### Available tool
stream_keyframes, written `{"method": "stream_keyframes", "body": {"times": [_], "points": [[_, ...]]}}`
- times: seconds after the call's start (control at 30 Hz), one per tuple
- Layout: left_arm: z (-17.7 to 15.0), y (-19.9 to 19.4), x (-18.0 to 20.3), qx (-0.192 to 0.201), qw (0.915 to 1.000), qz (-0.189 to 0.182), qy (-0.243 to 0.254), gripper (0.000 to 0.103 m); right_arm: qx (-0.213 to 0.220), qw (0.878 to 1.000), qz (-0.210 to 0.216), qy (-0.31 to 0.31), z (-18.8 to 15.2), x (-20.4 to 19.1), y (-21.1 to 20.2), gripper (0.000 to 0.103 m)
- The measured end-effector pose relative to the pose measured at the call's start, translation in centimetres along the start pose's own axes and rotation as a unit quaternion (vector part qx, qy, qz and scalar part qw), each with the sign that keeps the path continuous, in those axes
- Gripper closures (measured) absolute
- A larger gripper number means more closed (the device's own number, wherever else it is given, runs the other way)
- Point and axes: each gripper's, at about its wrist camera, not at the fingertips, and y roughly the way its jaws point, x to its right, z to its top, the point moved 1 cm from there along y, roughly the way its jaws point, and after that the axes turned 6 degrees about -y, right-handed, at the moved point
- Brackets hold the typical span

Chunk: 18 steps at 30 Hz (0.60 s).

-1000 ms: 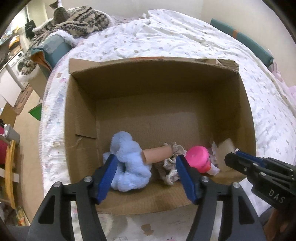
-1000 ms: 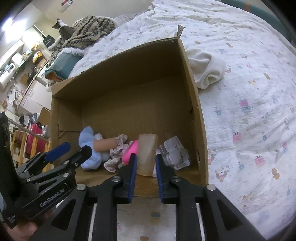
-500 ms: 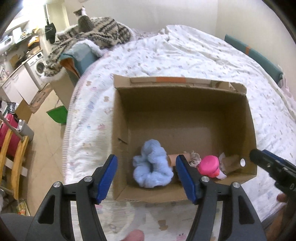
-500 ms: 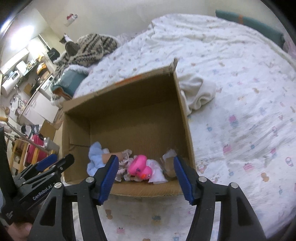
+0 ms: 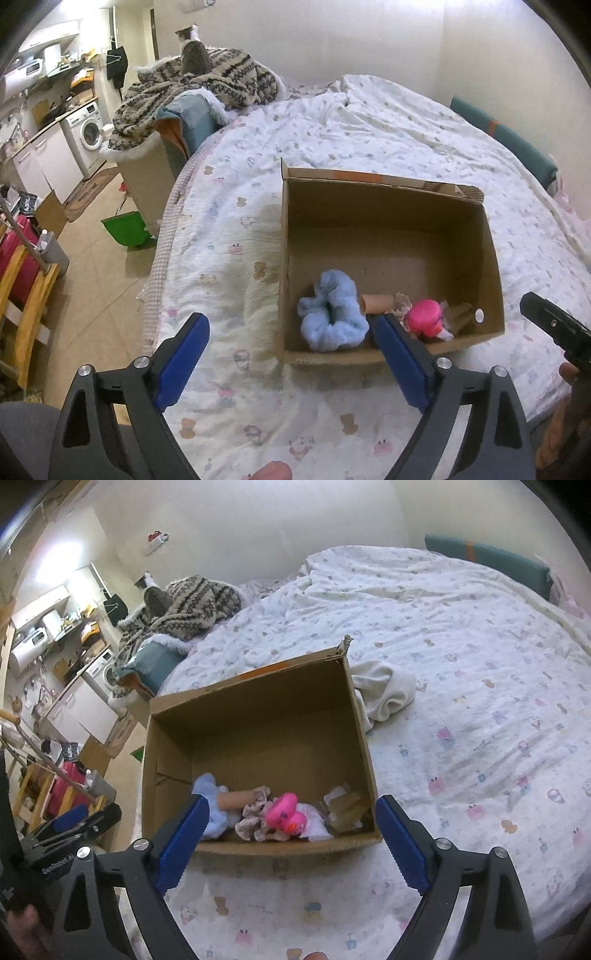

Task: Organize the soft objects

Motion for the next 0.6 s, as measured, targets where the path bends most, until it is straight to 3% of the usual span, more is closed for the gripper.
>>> {"method": "stream_keyframes", "body": {"times": [0.17, 0.33, 0.6], "points": [[-1.2, -1.6, -0.2, 0.016, 0.9998, -0.014, -0.001, 0.0, 0.019, 1.0, -0.012, -0.012, -1.1, -1.1, -1.2, 0.0], [-2.5, -2.1, -0.1, 0.024, 0.9995, -0.019, 0.002, 0.0, 0.025, 0.998, -0.033, -0.037, -2.5, -2.4, -1.6, 0.0], [-4.2, -0.3, -0.5, -0.011, 0.9997, -0.021, -0.004, 0.0, 0.01, 0.997, -0.046, -0.056, -4.1, -3.9, -0.7, 0.0]]}}
